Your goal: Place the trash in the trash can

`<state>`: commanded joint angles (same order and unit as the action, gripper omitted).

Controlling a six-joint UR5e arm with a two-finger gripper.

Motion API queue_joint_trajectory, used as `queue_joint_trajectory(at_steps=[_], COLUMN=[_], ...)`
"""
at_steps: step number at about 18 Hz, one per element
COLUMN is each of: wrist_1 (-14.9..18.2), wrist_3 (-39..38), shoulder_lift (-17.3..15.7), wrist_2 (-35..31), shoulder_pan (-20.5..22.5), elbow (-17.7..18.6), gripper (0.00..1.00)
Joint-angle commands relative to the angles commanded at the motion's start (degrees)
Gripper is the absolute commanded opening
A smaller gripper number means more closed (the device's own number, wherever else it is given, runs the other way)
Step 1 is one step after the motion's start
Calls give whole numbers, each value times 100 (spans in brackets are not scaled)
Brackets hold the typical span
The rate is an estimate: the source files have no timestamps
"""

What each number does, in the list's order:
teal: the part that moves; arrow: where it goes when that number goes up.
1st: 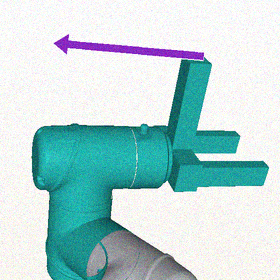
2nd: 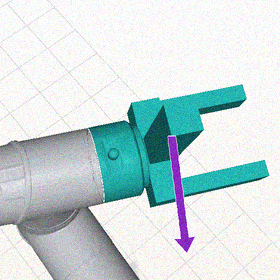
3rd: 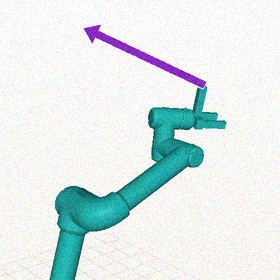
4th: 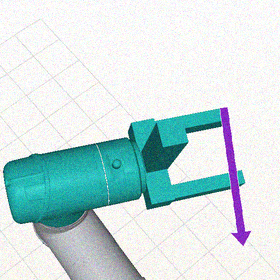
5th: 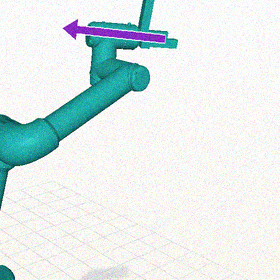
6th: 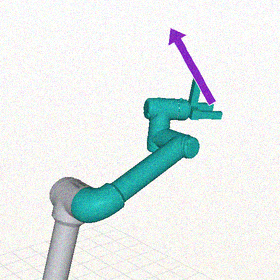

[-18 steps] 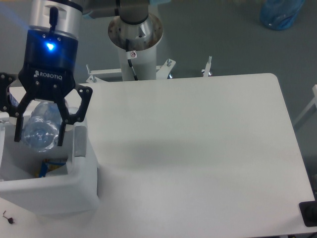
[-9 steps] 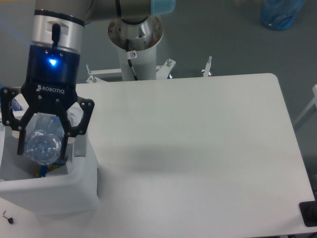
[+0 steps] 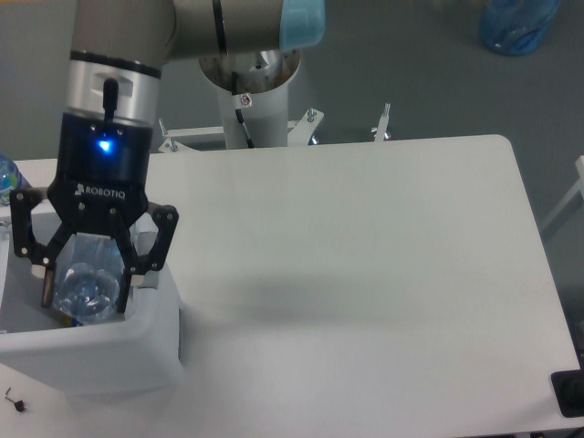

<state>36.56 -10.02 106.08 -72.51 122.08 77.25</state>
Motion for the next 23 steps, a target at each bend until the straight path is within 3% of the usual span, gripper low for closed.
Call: queue_joint_trajectory(at_steps=[5, 13, 18, 23], wrist_1=[0, 0, 0, 26], wrist_3=[9, 246, 439, 834], shoulder_lift=[61, 97, 53, 18], wrist_2=[9, 0, -9, -18], shoulder_pan=[-18, -44, 26, 596], elbow=[35, 44, 44, 53], gripper=[62, 100, 100, 100])
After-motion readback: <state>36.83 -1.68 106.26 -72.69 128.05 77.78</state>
